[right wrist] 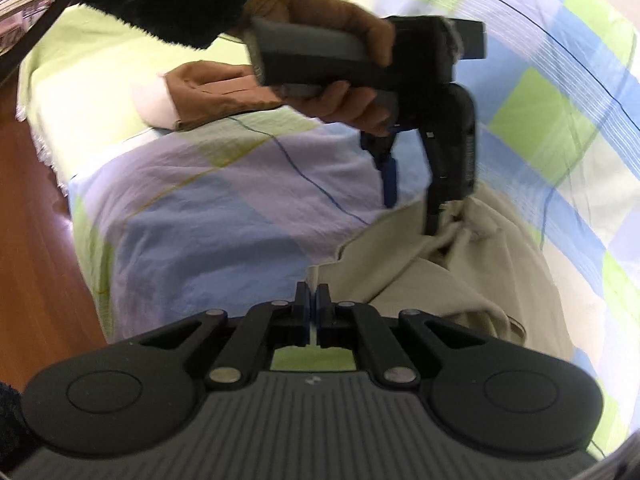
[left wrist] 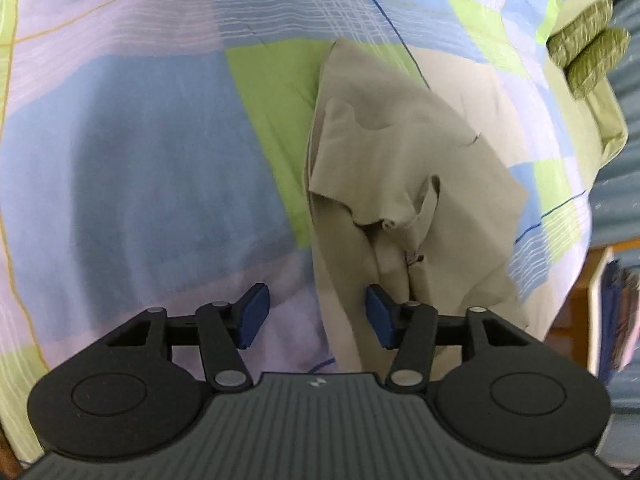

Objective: Fold clothes

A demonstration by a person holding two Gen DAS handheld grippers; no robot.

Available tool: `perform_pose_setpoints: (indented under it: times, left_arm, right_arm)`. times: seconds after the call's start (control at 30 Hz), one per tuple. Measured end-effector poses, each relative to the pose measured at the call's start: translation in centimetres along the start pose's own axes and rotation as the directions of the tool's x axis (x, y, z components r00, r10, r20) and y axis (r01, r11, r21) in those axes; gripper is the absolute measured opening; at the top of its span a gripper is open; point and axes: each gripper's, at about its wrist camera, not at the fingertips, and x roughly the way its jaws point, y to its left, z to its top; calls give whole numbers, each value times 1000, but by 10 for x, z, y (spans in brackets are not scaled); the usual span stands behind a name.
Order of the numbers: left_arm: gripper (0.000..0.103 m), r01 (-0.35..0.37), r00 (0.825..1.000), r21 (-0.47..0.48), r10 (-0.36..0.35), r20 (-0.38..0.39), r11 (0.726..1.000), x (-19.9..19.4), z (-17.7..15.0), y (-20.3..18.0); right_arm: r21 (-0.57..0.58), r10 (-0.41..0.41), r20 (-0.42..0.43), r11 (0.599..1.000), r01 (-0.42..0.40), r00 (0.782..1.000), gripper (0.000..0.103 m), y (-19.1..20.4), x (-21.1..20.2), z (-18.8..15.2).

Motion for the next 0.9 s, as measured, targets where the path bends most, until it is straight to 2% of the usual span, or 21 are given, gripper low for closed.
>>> perform_pose_setpoints:
  times: [0.03,0.13,0.27,0.33,0.4,0.47,0.5,0.53,0.63,0.67,0.73,0.83,0.87,0.9]
  left_arm:
    - [0,13,1000,-4,-13,1,1000,0,2,1]
    - [0,82,997,-2,-81,10,997,2,14,-2]
    - [0,43,997,56,-46,65,998,-7,15,-24]
    - [0,16,990,51,-23,141,999,-36,3,-30]
    - [0,11,976,-18,-7,220,1000,-75,-13,-33]
    - [0,12,962,-64,6,272,998,-110,-30,-42]
    - [0,8,951,-84,18,307,996,-137,-43,-52]
    - [0,7,946,-91,23,323,996,-148,-48,-58]
    - [0,-15,916,-73,43,399,997,-203,-70,-96]
    - [0,-26,900,-72,54,432,997,-222,-74,-112]
    - [0,-60,873,-74,88,480,995,-241,-69,-136]
    - [0,-126,834,-94,157,529,988,-251,-47,-150]
    - [0,-154,812,-100,184,553,983,-252,-35,-155]
    - [0,-196,779,-108,221,587,975,-256,-20,-161]
  right_arm:
    - [14,-7,-1,1000,7,1000,1,0,-2,-2]
    - [56,-35,-4,998,35,999,1,-2,-6,-6]
    - [164,-101,-7,981,100,995,1,-19,-12,-4]
    - [242,-186,-17,952,185,982,1,-40,-29,-1]
    - [305,-262,-33,917,259,965,1,-62,-50,5]
    - [330,-304,-36,895,299,952,0,-77,-71,12]
    - [339,-338,-27,882,327,941,0,-90,-90,21]
    - [347,-368,-6,871,347,930,0,-102,-110,32]
    - [348,-426,54,856,383,903,0,-129,-157,58]
    - [344,-434,71,856,386,898,0,-135,-166,64]
    - [324,-450,131,862,391,883,0,-157,-190,79]
    - [262,-440,211,886,383,873,0,-195,-189,87]
    - [233,-429,236,896,378,872,0,-212,-181,89]
    - [214,-423,255,901,376,869,0,-224,-176,91]
